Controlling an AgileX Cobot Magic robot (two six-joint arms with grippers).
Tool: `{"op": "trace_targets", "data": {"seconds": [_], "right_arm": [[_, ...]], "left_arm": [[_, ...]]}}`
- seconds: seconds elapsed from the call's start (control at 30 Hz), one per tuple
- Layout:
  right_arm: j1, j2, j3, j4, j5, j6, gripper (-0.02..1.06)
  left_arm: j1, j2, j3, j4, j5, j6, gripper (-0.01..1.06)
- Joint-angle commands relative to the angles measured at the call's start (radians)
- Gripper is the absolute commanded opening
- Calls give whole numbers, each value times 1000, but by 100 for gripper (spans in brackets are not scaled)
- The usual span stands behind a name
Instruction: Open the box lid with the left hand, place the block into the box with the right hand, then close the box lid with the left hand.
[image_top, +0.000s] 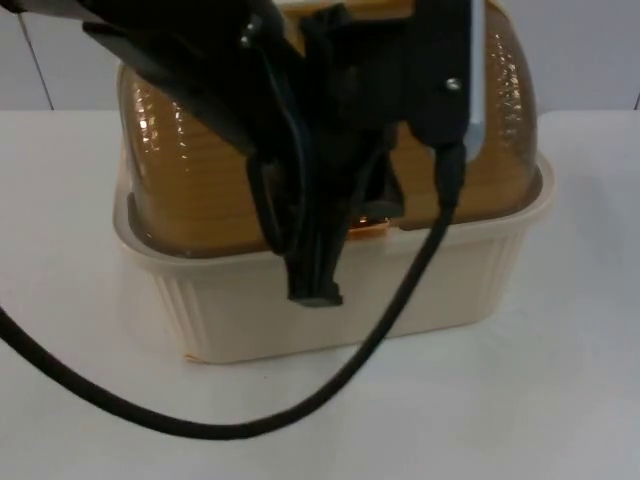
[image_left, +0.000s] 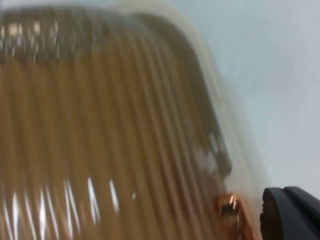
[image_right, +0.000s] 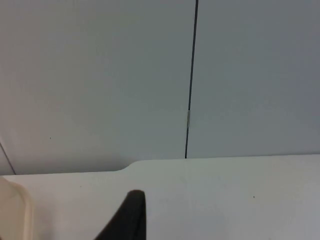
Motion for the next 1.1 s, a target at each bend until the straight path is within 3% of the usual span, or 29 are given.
{"op": "trace_targets", "data": {"seconds": [0.0, 0.17, 0.23, 0.5, 0.6, 0.67, 0.73, 0.83, 0.9, 0.93, 1.07], "right_arm": [[-2, -7, -3, 2, 5, -4, 104], [-2, -7, -3, 2, 5, -4, 104], [-2, -7, -3, 2, 5, -4, 104], [-2, -7, -3, 2, 5, -4, 104], [-2, -7, -3, 8, 5, -4, 104], [-2, -7, -3, 10, 3, -4, 104], [-2, -7, -3, 10, 3, -4, 104], [-2, -7, -3, 10, 3, -4, 104], [-2, -7, -3, 22, 3, -4, 104], [-2, -7, -3, 22, 3, -4, 104], [-2, -7, -3, 29, 3, -6, 104]], "left_arm": [[-41, -15, 1, -54, -64, 4, 0], [-85, -67, 1, -75, -110, -11, 0], [-94, -118, 1, -147, -154, -34, 0], [-45, -286, 1, -279, -283, -105, 0], [52, -366, 1, -347, -356, -142, 0], [174, -424, 1, -407, -390, -161, 0], [193, -433, 1, -422, -393, -163, 0], [384, -467, 1, -569, -394, -163, 0], [514, -473, 1, -663, -345, -163, 0], [514, -473, 1, -663, -345, -163, 0], [770, -467, 1, -747, -155, -163, 0]]}}
